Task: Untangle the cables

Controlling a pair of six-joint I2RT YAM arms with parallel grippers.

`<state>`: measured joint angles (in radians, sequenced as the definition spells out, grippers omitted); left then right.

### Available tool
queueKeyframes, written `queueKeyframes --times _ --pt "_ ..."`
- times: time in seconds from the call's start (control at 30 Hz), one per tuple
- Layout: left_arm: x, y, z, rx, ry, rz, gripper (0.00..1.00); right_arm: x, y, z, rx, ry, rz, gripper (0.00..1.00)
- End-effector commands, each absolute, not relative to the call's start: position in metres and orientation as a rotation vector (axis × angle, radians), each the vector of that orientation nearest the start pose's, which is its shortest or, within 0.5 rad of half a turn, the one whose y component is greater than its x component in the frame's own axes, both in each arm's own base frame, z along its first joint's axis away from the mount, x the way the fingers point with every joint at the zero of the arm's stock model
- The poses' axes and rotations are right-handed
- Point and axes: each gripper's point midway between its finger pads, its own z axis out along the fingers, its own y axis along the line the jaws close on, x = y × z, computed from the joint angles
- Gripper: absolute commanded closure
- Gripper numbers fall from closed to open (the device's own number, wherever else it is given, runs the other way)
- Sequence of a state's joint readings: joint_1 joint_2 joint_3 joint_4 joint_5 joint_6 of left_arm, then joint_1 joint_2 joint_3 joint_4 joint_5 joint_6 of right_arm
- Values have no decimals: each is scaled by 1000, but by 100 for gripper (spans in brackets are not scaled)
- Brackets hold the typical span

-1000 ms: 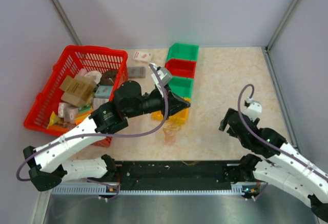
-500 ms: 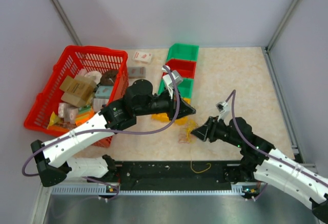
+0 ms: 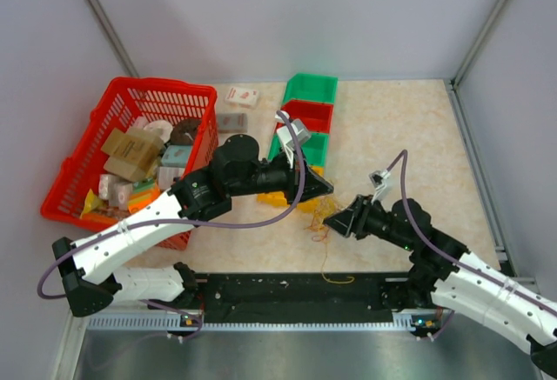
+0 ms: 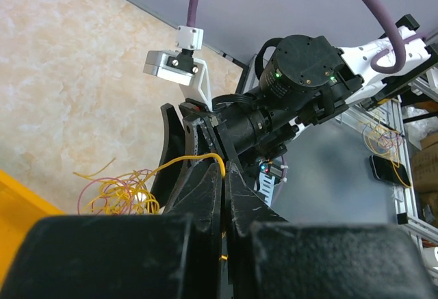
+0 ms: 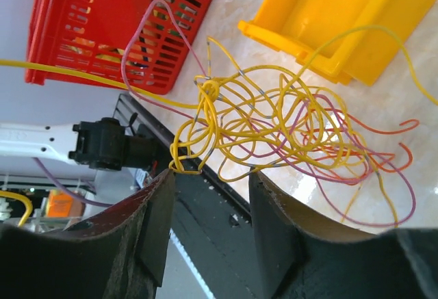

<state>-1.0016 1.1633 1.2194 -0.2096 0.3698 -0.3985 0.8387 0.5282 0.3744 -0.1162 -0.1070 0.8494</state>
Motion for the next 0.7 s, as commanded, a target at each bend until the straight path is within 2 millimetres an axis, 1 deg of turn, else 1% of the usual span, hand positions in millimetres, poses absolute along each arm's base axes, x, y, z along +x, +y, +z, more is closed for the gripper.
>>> queueKeyframes --times 0.0,0.03,0.1,0.2,0.23,0.3,0.43,0.5,0.6,0.63,0.67 --pt "138 -366 379 837 1616 -1350 100 136 242 214 -46 1975 1352 55" --pt "138 -366 379 835 1617 -1347 100 137 238 218 -28 1973 1331 56" --pt "137 -366 377 837 1621 -1352 100 143 228 219 23 1981 1269 56" --pt "136 -365 377 838 1621 -1359 100 150 221 226 83 1980 1222 48" --pt "137 -365 376 834 1624 -1355 100 151 221 227 93 1983 1218 48" --pt "136 -365 378 832 1619 -1363 100 155 223 223 126 2018 1197 45" --pt "135 -365 378 831 1618 -1369 100 160 225 215 143 2050 1163 45" --pt "135 -365 378 831 1616 -1374 100 164 223 213 162 2052 1137 47" --pt "132 -365 379 833 1608 -1392 100 179 208 201 277 2046 1024 53" --pt "131 -364 381 834 1603 -1397 100 182 206 200 298 2034 1009 57" --pt "131 -364 380 834 1606 -1396 100 185 203 199 318 2027 988 63"
